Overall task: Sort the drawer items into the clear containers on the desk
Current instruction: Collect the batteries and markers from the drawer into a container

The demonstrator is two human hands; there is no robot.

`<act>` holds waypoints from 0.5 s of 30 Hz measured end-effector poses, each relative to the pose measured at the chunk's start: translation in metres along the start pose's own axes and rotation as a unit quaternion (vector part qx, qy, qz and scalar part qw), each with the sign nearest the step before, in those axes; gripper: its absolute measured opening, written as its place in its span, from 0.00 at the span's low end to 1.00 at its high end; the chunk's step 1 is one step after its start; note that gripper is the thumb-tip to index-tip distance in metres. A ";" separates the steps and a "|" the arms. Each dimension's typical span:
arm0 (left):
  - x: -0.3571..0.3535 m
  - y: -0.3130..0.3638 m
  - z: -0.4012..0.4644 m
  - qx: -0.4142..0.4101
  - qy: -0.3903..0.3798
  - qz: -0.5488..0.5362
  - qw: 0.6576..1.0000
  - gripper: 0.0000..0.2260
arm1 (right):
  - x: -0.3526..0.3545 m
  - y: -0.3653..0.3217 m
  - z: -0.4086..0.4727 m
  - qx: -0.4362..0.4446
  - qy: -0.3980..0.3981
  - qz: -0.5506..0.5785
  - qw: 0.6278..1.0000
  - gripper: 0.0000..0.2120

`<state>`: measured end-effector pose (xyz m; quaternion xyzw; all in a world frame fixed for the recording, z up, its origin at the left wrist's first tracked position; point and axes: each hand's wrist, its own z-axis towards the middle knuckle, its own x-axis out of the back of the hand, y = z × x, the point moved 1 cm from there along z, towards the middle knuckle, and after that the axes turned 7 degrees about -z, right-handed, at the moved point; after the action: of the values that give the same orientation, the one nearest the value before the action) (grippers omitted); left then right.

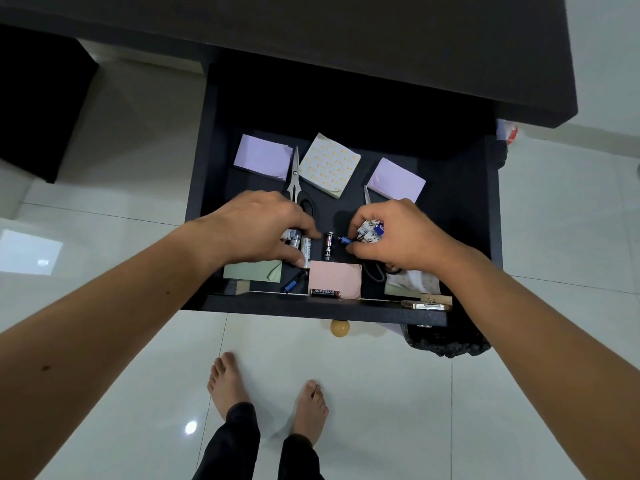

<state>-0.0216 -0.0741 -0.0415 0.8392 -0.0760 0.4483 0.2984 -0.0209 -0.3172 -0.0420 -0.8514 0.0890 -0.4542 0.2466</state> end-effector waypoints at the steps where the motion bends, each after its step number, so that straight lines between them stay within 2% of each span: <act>1: -0.001 -0.001 0.001 0.001 0.003 -0.006 1.000 0.22 | 0.000 0.001 0.000 -0.005 0.004 0.019 1.000 0.07; 9: -0.002 -0.003 0.003 0.004 0.005 -0.046 0.999 0.16 | 0.007 0.006 -0.002 -0.023 0.000 0.109 0.994 0.08; 13: 0.000 -0.004 0.002 0.006 0.005 -0.087 0.996 0.16 | 0.009 0.002 -0.002 0.002 -0.030 0.145 0.989 0.13; 15: 0.002 -0.003 0.001 0.011 0.007 -0.104 0.994 0.15 | 0.009 -0.001 -0.002 0.002 -0.039 0.168 0.985 0.12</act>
<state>-0.0184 -0.0720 -0.0417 0.8427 0.0184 0.4211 0.3349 -0.0177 -0.3208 -0.0341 -0.8410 0.2203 -0.3727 0.3244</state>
